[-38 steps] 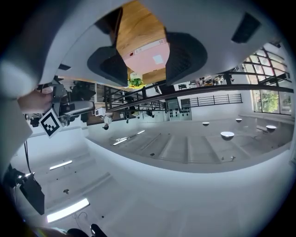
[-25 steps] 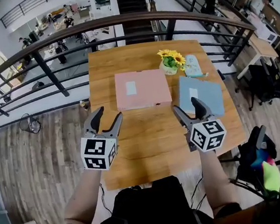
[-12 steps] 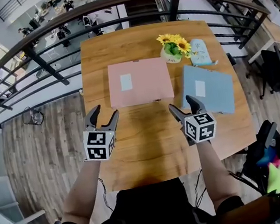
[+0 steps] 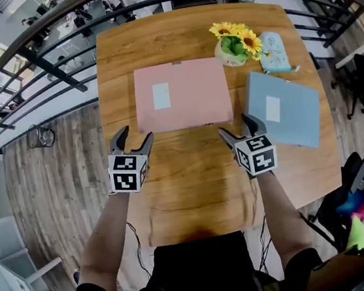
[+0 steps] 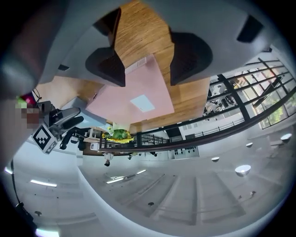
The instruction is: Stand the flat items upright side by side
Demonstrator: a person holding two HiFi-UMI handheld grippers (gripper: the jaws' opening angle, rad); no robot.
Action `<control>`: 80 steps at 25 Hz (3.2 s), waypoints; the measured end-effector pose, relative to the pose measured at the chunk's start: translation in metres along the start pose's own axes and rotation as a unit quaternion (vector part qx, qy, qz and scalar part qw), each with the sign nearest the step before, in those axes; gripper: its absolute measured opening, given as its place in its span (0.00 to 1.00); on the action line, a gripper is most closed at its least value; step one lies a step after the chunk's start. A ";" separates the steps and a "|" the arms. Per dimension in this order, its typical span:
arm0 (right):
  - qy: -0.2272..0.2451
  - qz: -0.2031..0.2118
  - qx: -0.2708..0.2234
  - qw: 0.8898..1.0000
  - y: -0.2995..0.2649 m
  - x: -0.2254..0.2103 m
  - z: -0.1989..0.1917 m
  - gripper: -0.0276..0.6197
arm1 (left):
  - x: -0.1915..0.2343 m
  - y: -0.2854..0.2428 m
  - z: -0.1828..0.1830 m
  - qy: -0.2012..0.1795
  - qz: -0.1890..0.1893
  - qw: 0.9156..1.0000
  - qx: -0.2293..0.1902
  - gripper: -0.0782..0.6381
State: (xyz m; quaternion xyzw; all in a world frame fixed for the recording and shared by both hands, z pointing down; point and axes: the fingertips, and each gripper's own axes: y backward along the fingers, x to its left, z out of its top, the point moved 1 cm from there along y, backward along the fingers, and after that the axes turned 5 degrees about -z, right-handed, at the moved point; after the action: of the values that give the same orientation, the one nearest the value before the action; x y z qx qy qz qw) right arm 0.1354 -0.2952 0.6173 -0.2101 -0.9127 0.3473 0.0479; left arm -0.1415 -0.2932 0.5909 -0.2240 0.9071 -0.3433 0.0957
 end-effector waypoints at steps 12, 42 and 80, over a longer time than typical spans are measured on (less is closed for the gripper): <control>0.084 0.005 0.094 0.992 -0.044 0.004 -0.022 0.59 | 0.012 -0.044 -0.033 -0.048 -0.031 0.995 0.077 0.57; 0.153 -0.037 0.067 0.985 -0.008 0.013 0.027 0.43 | -0.004 -0.050 -0.055 -0.083 -0.073 0.987 0.120 0.57; 0.300 0.109 -0.124 0.939 0.083 0.277 0.206 0.33 | 0.009 0.003 -0.091 -0.018 -0.145 0.988 0.053 0.57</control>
State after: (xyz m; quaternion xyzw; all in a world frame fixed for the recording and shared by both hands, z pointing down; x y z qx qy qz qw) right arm -0.1347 -0.2506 0.3913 -0.4071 -0.8631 0.1556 0.2553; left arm -0.1804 -0.2424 0.6567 -0.3542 0.8436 -0.3971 0.0723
